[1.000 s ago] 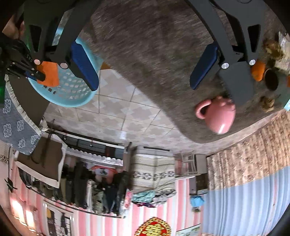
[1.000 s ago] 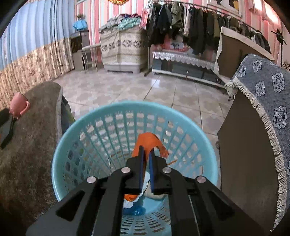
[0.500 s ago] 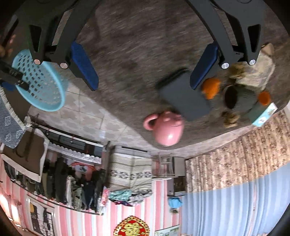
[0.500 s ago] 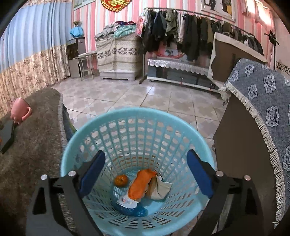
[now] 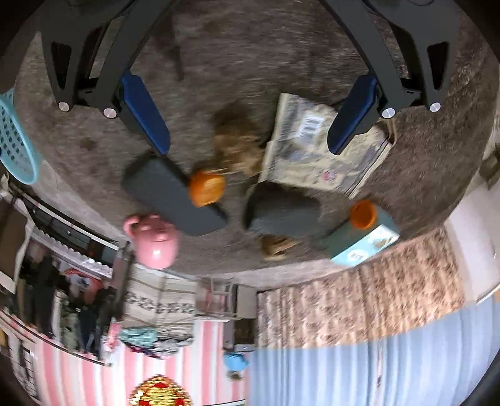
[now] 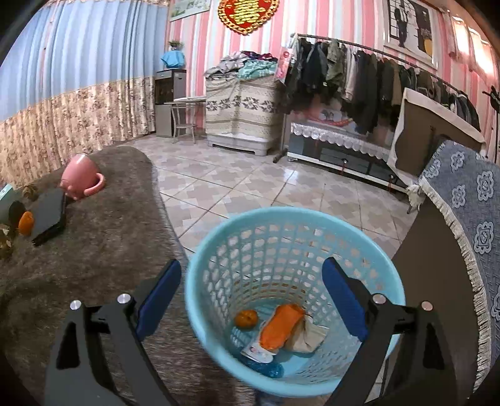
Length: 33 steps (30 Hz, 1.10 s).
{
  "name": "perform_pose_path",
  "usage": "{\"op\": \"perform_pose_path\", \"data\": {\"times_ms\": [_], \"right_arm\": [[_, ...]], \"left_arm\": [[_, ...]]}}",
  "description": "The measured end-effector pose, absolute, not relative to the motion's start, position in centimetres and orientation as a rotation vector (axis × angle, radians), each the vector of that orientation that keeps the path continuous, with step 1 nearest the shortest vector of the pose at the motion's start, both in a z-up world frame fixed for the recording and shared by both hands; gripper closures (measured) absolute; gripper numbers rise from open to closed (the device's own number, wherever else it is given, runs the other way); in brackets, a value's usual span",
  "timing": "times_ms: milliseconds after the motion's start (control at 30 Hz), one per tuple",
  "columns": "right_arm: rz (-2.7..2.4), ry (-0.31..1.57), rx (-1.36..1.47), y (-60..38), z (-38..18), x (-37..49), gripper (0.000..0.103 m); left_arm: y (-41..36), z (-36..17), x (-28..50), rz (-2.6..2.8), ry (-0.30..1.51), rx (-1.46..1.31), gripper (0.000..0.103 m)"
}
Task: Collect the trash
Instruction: 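Move the left tool back to the rug and grasp the brown paper bag, then grasp the mandarin orange with the right tool while the left tool holds the paper bag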
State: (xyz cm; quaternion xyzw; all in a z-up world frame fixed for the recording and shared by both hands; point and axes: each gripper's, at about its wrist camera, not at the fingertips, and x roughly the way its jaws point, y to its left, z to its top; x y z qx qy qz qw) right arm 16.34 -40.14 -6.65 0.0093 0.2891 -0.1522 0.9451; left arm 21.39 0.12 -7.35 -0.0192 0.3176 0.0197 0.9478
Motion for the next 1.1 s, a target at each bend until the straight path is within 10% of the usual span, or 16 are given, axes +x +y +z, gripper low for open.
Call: {"op": "perform_pose_path", "data": {"times_ms": [300, 500, 1100], "right_arm": [[-0.249, 0.583, -0.02, -37.4, -6.5, 16.8, 0.013], [-0.213, 0.605, -0.004, -36.3, -6.8, 17.1, 0.013], [-0.06, 0.604, 0.007, -29.6, -6.6, 19.4, 0.013]], "left_arm": [[0.4, -8.9, 24.0, 0.042, 0.692, -0.048, 0.009], [-1.0, -10.3, 25.8, -0.015, 0.771, -0.013, 0.06], [13.0, -7.0, 21.2, 0.249, 0.594, -0.023, 0.062]]}}
